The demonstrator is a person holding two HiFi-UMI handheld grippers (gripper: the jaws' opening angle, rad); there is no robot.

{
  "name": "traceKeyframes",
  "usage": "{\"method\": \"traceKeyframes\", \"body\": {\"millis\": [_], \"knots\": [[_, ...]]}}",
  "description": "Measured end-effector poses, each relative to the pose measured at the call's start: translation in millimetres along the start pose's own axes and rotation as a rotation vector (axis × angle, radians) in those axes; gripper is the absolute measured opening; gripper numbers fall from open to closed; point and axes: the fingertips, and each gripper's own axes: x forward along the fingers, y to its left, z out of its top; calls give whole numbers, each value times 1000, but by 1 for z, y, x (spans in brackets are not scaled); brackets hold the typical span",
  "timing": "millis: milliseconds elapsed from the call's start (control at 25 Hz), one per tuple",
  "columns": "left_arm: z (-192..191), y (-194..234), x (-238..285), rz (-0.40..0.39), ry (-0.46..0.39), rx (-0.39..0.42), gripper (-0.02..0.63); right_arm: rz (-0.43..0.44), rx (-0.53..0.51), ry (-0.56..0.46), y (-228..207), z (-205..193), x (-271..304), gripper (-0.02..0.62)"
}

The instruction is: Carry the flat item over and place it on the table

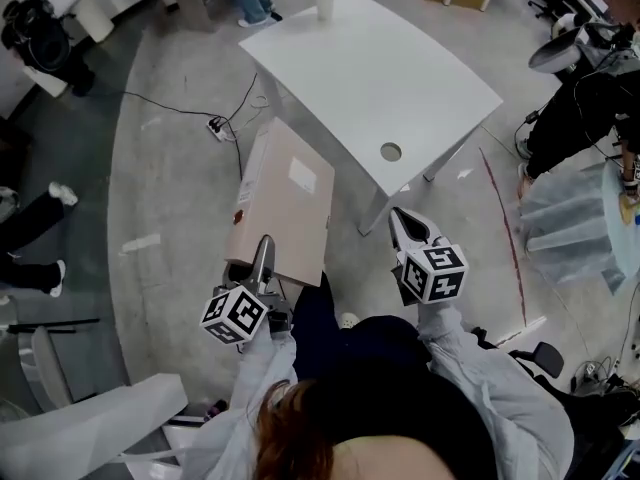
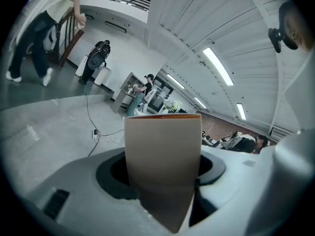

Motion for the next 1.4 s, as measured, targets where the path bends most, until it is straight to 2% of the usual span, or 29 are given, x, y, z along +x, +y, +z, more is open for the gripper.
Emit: {"method": "traceKeyframes", "body": {"millis": [320,640,840,1160,1400], "knots": [[83,24,69,-88,-35,-37,279,-38,-1,-52,-7,63,77,9],[131,46,132,-165,-30,-40,279,-76,-3,-96,-2,105,143,9],[139,59,153,-213,-10,-49,279,-105,6,-110,3,108,161,9],[134,71,162,-243,9,-135,279,-135,-8,-46,5,100,173,9],[140,74,187,-260,-1,-198,279,-122,-20,-64,-3,123,198,9]]}}
